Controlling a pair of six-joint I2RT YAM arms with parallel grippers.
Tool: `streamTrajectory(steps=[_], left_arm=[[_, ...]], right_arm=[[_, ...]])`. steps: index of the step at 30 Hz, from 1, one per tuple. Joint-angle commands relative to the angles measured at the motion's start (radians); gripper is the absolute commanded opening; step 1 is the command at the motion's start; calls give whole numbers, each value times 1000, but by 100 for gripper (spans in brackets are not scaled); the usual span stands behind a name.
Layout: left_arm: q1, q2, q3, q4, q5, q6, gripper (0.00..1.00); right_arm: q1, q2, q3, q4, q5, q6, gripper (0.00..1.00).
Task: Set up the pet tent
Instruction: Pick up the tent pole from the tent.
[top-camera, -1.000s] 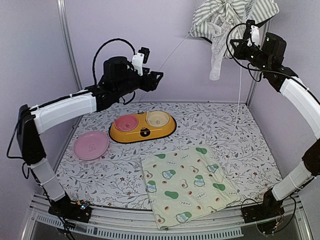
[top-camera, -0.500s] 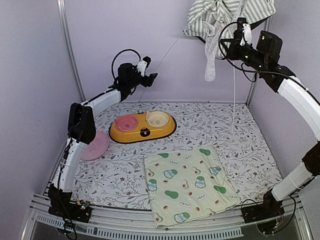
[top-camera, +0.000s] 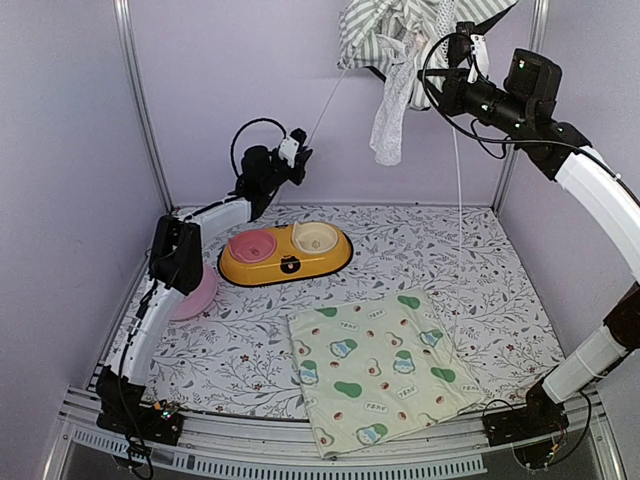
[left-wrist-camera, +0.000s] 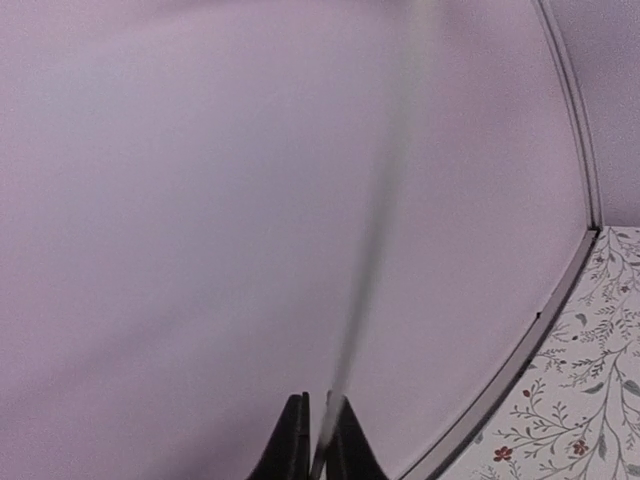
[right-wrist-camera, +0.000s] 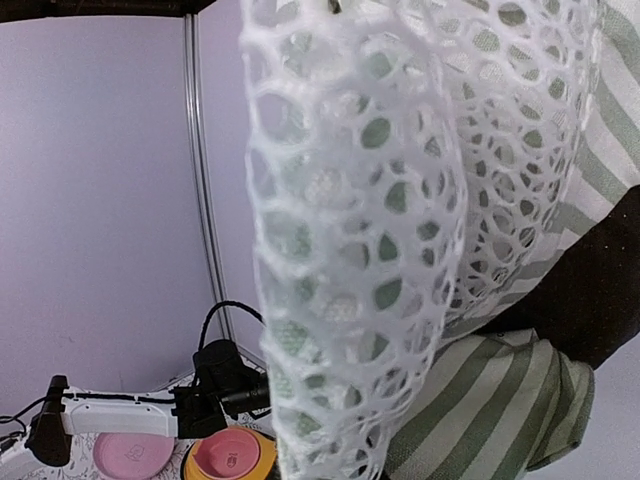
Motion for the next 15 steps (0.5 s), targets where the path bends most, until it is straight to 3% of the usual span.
streamTrajectory(steps=[1, 5, 9, 15], left_arm=[[36, -44, 61, 51, -48, -13, 0], [48, -165, 51, -34, -47, 25, 0], [9, -398, -184, -5, -79, 136, 0], [-43, -688, -388, -171, -139, 164, 0]], right_arm=[[2, 32, 84, 11, -1, -30, 0], [2, 61, 159, -17, 46, -79, 0], [2, 119, 286, -63, 109, -159, 0], [-21, 182, 411, -105, 134, -218, 0]])
